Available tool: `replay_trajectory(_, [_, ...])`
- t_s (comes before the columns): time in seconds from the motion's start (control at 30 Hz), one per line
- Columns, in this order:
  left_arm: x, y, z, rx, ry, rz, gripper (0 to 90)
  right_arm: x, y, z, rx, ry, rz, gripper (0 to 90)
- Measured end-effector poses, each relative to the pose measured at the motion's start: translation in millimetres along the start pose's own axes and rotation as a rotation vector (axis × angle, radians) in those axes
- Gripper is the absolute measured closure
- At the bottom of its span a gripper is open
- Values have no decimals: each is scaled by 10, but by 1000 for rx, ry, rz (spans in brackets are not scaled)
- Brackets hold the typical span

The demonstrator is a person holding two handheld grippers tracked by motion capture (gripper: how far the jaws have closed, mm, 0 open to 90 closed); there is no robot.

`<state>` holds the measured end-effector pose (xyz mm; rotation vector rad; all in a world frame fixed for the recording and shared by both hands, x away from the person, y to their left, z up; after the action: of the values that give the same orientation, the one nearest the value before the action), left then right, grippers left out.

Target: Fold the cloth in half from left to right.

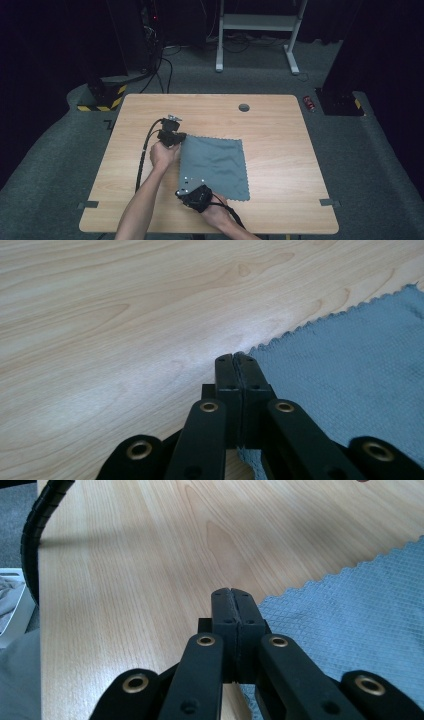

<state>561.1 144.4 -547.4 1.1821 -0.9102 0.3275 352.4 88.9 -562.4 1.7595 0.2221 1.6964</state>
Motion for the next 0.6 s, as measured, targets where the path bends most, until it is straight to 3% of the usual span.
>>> replay_trajectory(0.3, [65, 206, -109, 11, 4, 32, 895, 145, -7, -50, 16, 11, 28, 900])
replay_trajectory(0.6, [82, 499, -309, 46, 15, 49, 895, 343, -3, -135, 46, 20, 82, 900])
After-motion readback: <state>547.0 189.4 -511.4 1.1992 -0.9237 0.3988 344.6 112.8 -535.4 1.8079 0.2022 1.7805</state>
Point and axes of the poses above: each handheld gripper's, and its own axes: y roughly backward along the jaws, x roughly out of its top, z roughly to its right, the point moved 10 cm from there along -y, roughly forward along the jaws, and after that the axes turned 7 degrees about z, right-handed, at the moved point
